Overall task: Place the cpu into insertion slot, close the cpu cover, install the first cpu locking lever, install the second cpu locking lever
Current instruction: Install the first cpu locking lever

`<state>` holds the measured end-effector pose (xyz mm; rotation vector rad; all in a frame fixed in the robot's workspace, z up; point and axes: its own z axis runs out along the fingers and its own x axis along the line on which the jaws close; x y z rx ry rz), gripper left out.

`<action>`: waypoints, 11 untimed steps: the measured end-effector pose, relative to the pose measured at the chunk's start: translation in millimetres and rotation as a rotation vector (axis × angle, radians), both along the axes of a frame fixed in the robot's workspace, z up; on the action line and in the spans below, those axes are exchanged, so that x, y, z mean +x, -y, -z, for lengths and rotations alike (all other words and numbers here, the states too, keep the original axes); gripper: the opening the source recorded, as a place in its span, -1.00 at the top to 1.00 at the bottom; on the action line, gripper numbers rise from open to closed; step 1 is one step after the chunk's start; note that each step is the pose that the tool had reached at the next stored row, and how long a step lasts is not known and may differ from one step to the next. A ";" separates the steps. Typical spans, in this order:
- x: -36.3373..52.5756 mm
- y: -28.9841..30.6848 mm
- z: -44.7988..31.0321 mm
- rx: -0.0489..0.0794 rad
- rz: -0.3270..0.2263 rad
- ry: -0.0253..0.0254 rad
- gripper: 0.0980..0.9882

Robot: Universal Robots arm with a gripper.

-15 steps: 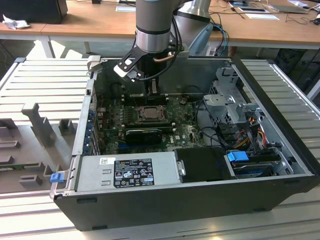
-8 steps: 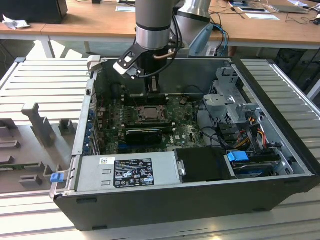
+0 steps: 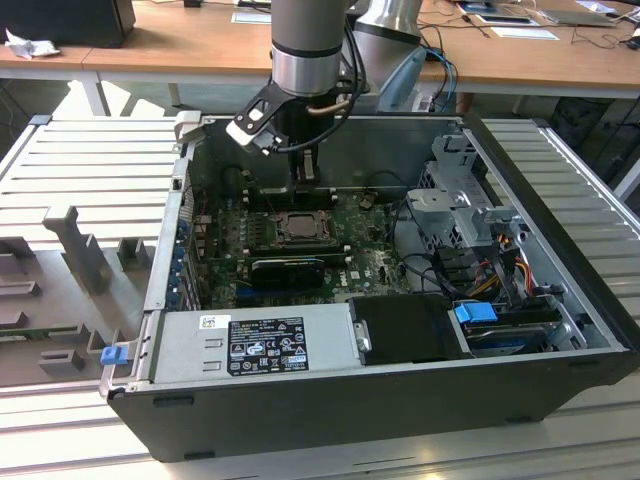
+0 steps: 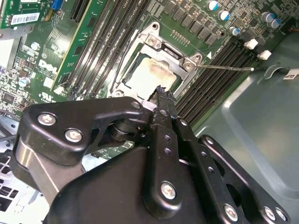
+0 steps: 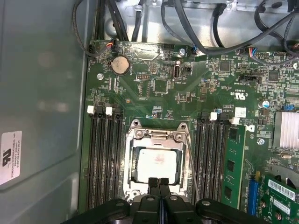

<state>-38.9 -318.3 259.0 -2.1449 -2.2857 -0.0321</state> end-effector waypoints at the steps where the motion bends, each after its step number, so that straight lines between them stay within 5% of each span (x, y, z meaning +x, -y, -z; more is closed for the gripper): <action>1: 0.0 0.0 -0.2 0.000 0.000 0.0000 0.98; 11: 0.0 0.0 -8.6 -0.004 0.000 -0.0001 0.98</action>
